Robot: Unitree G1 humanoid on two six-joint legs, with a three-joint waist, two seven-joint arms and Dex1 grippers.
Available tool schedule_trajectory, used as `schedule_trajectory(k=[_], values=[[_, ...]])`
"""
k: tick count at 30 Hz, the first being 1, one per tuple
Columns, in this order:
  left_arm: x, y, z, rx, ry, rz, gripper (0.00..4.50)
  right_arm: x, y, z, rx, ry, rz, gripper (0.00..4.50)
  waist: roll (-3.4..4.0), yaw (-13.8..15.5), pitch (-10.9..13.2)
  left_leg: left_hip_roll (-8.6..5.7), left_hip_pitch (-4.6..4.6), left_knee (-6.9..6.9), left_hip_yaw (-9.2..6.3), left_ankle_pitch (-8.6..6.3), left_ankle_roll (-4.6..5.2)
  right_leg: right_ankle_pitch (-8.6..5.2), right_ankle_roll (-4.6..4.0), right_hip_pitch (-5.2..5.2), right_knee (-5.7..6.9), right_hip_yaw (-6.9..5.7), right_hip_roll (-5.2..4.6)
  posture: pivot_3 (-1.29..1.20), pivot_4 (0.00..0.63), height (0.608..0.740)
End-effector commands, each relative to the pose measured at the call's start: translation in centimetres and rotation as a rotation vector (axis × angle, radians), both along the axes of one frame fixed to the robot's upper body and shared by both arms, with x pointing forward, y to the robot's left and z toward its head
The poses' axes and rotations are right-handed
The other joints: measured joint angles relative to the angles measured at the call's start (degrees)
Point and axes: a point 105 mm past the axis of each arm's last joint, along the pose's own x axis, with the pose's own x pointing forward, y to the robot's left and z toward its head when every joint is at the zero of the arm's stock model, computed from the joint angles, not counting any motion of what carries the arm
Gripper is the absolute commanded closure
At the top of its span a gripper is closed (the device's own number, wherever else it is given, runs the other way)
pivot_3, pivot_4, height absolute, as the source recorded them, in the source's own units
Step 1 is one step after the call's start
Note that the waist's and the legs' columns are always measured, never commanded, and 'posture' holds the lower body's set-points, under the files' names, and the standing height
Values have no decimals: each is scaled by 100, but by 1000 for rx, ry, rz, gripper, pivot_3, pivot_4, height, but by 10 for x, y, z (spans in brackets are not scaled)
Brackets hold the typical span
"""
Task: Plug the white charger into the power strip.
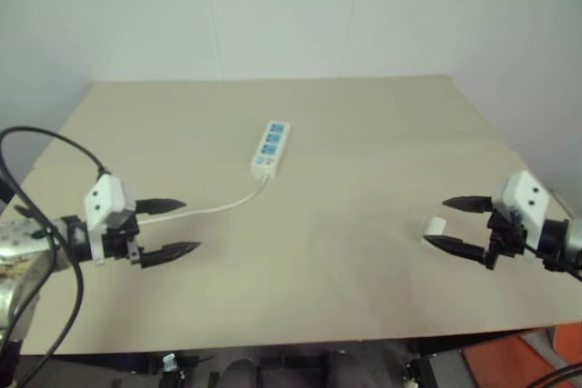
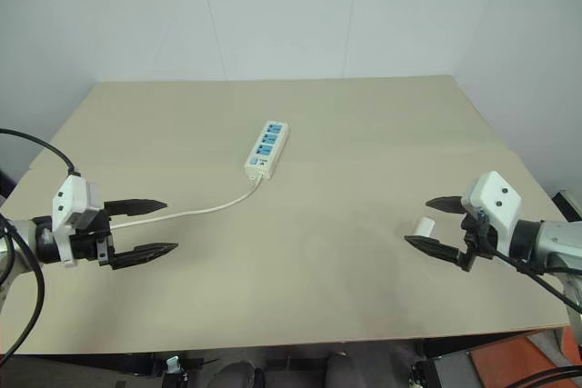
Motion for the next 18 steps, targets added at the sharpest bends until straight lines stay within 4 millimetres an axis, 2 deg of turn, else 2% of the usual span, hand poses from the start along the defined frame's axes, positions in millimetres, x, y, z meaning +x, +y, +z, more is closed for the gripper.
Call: schedule_trajectory(k=[1,9,14,18], values=[[-1,-8,10,-14,-36,-32,21,-1,-1,15,-32,-68,8,0,0,0,0,0,0,0,0,0,0,0,0,0,0,0,0,0,150,740],[2,-11,10,-21,-48,-30,21,1,2,16,-32,-78,9,0,0,0,0,0,0,0,0,0,0,0,0,0,0,0,0,0,150,740],[51,-19,-3,4,-95,142,21,5,8,17,-31,-95,23,0,-3,62,1,-5,3,6,-5,1,-1,1,0,10,3,-3,0,0,150,740],[92,-33,-21,6,-19,263,21,7,13,22,-34,-122,37,0,-5,60,2,-6,1,12,-6,1,-1,3,-1,9,8,-3,1,0,150,740]])
